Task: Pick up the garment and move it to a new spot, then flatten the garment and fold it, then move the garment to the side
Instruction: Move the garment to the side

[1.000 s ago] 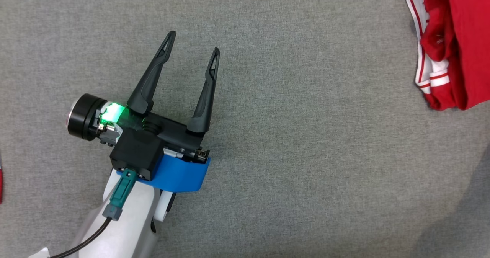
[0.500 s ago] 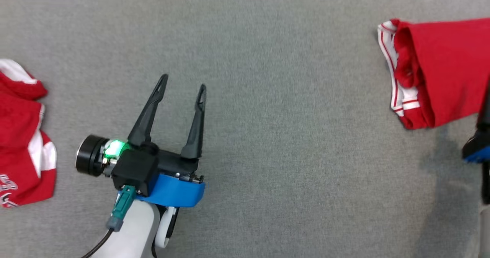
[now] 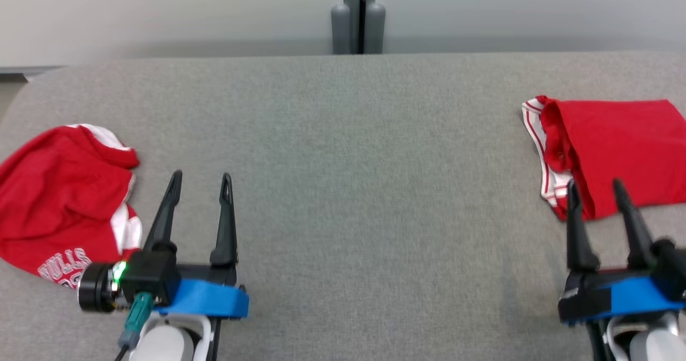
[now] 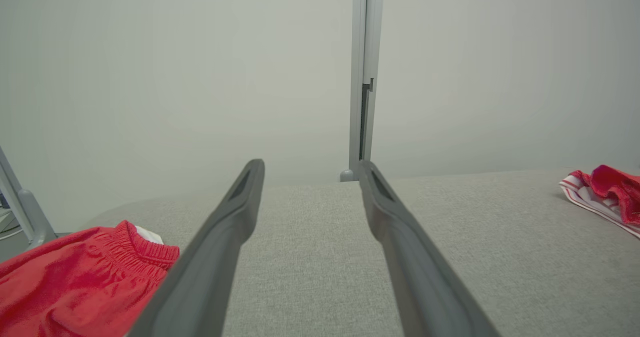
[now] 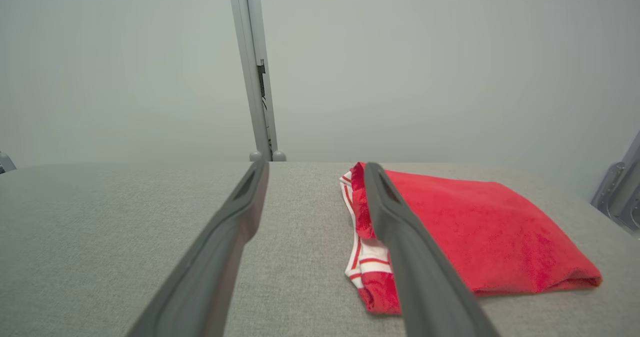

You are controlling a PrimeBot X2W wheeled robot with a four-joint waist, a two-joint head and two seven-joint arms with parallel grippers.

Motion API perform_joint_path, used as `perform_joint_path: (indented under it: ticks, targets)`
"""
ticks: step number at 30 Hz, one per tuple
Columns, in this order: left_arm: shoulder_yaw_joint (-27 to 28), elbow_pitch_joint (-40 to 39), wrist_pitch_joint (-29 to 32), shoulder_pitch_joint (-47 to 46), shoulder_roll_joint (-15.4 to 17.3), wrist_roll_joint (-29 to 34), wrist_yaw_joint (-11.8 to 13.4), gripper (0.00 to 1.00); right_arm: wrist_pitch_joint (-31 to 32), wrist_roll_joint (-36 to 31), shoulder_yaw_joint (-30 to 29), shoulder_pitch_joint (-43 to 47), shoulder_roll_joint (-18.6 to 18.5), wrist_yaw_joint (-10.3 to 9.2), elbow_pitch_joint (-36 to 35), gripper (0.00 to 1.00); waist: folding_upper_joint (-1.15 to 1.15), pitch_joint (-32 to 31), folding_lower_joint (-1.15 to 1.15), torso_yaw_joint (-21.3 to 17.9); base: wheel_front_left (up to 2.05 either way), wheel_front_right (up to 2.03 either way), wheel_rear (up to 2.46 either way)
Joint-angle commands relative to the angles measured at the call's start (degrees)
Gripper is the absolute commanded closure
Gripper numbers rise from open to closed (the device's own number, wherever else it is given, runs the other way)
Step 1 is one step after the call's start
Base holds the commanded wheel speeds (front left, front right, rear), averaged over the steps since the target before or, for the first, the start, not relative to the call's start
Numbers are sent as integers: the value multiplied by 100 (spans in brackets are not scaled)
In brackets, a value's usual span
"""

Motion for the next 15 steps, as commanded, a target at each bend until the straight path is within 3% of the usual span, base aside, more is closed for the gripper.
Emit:
perform_joint_path:
  ticks: [1,15]
  targets:
    - [55,61,-27,125,16,-47,23,0,48,144,126,246,2,0,-70,0,1,-163,1,6,0,0,0]
    - [13,475,-17,715,79,-219,-138,0,255,583,403,1318,4,1,-427,0,1,-900,1,-24,0,0,0]
